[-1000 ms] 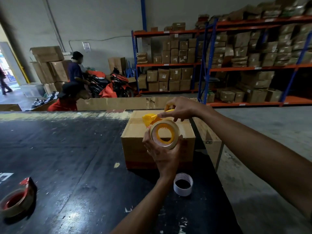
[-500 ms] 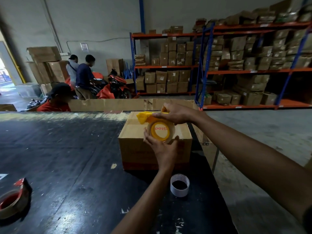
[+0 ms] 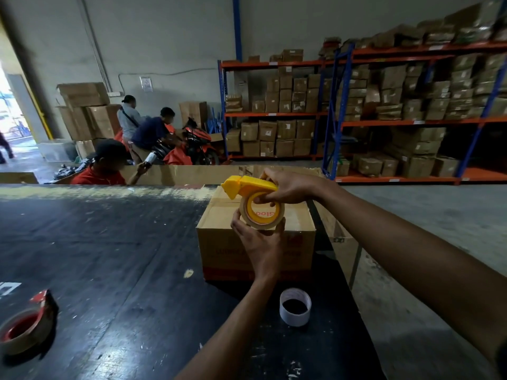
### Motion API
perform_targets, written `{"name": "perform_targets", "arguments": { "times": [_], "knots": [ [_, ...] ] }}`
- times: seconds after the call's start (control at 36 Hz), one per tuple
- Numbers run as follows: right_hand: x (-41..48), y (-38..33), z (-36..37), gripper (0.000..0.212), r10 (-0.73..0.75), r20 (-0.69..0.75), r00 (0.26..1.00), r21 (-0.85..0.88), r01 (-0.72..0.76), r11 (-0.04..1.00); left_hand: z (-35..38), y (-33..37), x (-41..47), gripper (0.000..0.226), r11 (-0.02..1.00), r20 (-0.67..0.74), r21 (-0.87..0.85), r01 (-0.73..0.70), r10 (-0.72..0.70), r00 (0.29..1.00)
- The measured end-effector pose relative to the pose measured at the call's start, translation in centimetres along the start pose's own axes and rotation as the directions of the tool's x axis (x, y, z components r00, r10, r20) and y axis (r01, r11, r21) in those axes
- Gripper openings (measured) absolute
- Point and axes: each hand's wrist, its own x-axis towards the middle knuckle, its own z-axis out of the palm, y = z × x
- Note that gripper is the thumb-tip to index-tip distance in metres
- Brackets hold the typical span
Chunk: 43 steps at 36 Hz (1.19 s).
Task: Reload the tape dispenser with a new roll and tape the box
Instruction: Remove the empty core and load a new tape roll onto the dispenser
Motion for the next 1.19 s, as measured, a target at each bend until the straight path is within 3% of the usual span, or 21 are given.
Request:
{"name": "perform_targets", "arguments": {
  "times": [0.14, 0.31, 0.44, 0.56, 0.69, 0.97, 1.19],
  "knots": [
    [0.2, -0.6, -1.1, 0.045, -0.023, -0.039, 0.999, -0.135, 0.018, 0.991, -0.7, -0.5, 1.5, 0.103, 0.999, 0.123, 0.024, -0.042, 0.039, 0.992],
    [-0.1, -1.1, -2.7, 0.040, 0.021, 0.009, 1.000, -0.054, -0.021, 0.998, -2.4, -0.4, 2.6, 0.096, 0.944, 0.246, 0.163, -0.288, 0.244, 0.938],
    [-0.9, -1.2, -3.6, 0.035, 0.033, 0.074, 0.997, -0.011, -0.032, 0.999, -3.8, 0.2, 4.0, 0.093, 0.854, 0.365, 0.218, -0.473, 0.378, 0.851],
    [-1.3, -1.0, -3.9, 0.023, 0.031, 0.106, 0.994, -0.016, -0.029, 0.999, -5.4, 0.4, 5.5, 0.095, 0.794, 0.492, 0.246, -0.556, 0.392, 0.777],
    [-1.6, -1.2, -4.3, 0.017, 0.015, 0.113, 0.994, 0.016, -0.017, 1.000, -5.6, 0.7, 5.8, 0.094, 0.783, 0.536, 0.218, -0.583, 0.403, 0.741],
    [-1.3, -0.9, -4.1, 0.032, 0.010, 0.070, 0.997, 0.091, -0.016, 0.996, -5.2, 0.7, 5.4, 0.092, 0.820, 0.400, 0.211, -0.532, 0.425, 0.812],
    [-1.1, -0.8, -3.6, 0.016, 0.008, 0.127, 0.992, 0.039, -0.013, 0.999, -6.6, 0.6, 6.6, 0.085, 0.744, 0.544, 0.218, -0.632, 0.445, 0.711]
  ]
}}
